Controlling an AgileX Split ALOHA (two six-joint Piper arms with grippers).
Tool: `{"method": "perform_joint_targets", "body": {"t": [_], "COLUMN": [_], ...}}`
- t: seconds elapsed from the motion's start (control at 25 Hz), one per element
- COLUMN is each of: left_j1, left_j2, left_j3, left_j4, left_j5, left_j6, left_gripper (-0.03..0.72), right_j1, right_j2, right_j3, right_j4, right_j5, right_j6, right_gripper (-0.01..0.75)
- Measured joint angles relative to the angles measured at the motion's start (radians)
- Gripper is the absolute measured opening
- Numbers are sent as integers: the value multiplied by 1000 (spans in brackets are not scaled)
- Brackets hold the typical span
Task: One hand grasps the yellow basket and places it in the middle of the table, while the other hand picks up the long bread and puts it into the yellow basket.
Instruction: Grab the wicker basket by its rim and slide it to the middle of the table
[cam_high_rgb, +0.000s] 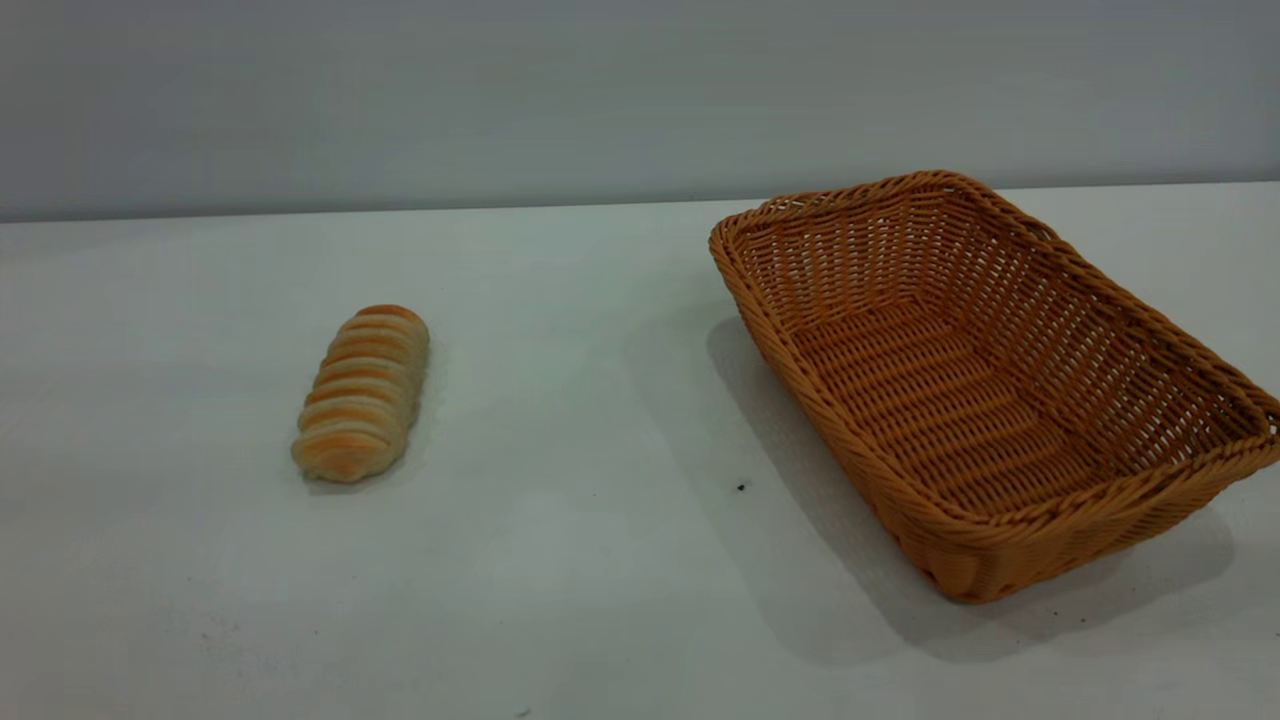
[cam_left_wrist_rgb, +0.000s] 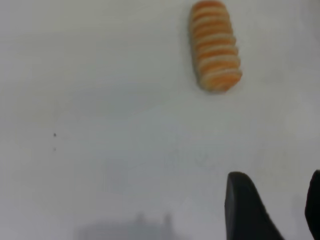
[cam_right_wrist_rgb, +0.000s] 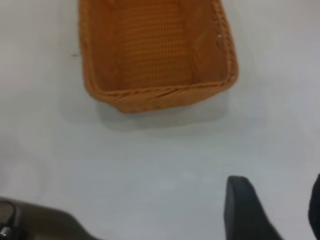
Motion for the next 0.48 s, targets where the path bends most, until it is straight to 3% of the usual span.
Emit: {"method": "perform_joint_targets", "body": {"t": [0.28,0.48], "left_j1": [0,0], "left_j2": [150,182], "left_j3": [-7,-59], "left_j4": [-126,-287], "left_j5": [-43,-48], "left_j6": [25,186], "left_gripper": [365,365], "right_j1": [0,0], "right_j2": [349,597], "right_j3": [0,0], "right_j4": [-9,-9], "right_j5": [-222,-406], "right_j6": [41,162], "right_gripper": [456,501]}}
